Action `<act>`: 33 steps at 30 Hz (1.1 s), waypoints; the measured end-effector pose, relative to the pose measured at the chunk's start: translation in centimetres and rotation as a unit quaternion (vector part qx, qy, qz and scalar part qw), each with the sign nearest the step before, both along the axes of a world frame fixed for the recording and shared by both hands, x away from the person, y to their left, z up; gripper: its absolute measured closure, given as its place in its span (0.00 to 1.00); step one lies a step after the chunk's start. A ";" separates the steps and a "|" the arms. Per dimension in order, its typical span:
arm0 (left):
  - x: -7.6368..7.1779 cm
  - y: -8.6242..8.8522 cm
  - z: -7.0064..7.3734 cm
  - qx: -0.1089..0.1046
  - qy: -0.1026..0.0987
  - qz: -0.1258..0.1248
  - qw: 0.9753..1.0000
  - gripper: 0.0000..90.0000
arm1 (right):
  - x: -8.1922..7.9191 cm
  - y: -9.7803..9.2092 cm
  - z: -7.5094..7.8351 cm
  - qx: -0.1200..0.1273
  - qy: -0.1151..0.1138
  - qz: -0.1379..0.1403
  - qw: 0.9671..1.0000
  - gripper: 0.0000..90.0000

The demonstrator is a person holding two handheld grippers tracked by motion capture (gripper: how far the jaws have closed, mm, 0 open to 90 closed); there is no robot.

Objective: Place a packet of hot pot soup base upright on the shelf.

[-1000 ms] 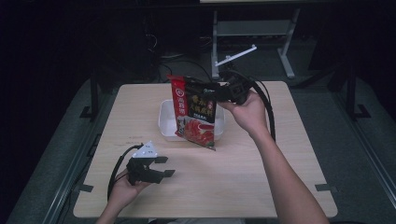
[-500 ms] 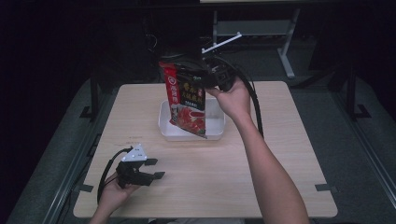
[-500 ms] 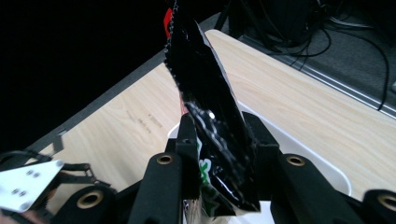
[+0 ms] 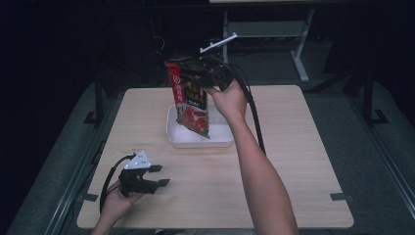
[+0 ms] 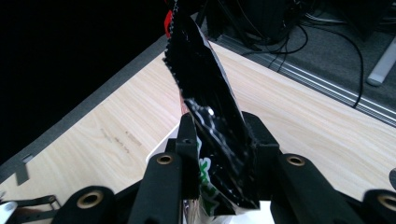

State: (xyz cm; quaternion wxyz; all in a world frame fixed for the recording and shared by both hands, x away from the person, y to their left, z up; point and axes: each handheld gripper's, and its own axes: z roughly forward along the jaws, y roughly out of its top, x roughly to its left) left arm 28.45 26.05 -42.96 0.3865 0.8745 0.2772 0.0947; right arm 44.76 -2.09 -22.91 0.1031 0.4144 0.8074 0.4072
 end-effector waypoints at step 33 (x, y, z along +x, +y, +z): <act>0.1 0.9 0.4 -0.027 0.001 0.005 1.000 0.42 | 2.1 3.6 -3.1 -0.003 -0.008 -0.051 0.999 0.79</act>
